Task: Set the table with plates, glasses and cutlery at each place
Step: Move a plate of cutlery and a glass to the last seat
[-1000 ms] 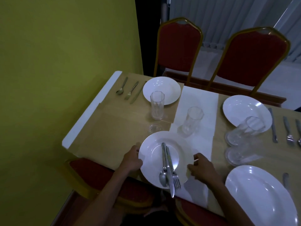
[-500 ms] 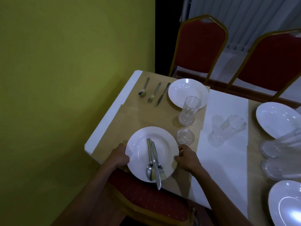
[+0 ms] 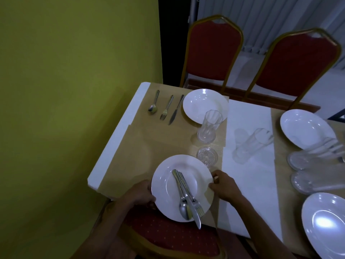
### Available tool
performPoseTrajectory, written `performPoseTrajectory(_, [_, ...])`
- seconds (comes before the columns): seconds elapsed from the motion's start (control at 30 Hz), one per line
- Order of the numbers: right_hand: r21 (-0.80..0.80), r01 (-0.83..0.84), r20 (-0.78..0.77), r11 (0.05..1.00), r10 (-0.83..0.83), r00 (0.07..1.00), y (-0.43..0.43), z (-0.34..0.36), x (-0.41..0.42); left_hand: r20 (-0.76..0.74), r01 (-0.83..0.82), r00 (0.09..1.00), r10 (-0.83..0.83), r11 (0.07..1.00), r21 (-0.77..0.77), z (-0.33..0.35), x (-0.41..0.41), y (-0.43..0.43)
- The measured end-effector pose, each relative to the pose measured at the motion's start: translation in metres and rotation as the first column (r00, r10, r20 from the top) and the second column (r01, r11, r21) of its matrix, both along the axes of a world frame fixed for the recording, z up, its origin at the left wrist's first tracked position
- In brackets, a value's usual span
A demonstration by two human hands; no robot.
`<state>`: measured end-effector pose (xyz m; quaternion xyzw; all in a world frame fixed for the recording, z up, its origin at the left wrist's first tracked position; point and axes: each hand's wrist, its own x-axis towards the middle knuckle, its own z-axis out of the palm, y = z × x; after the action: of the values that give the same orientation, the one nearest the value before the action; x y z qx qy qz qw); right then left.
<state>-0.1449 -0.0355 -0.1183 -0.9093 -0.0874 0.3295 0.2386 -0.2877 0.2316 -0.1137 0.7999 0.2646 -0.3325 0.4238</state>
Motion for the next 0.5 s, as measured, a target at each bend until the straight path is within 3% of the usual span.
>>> performPoseTrajectory(0.1, [0.0,0.03,-0.015,1.0,-0.03,0.999,-0.009,-0.003,0.006,-0.019,-0.021,1.0,0.023,0.992,0.122,0.003,0.008,-0.009])
performPoseTrajectory(0.23, [0.083,0.316,0.055,0.945,-0.321,0.946,-0.036,0.006,0.034,0.131,-0.107,0.99,0.058,0.906,0.409,0.016,0.036,-0.016])
performPoseTrajectory(0.33, [0.136,0.484,0.084,0.865,-0.497,0.864,-0.074,0.007,0.07,0.26,-0.184,0.96,0.104,0.934,0.307,0.041,0.071,-0.046])
performPoseTrajectory(0.5, [0.277,0.555,0.062,0.784,-0.591,0.804,-0.104,0.02,0.116,0.36,-0.056,0.933,0.003,0.989,0.135,0.075,0.139,-0.13])
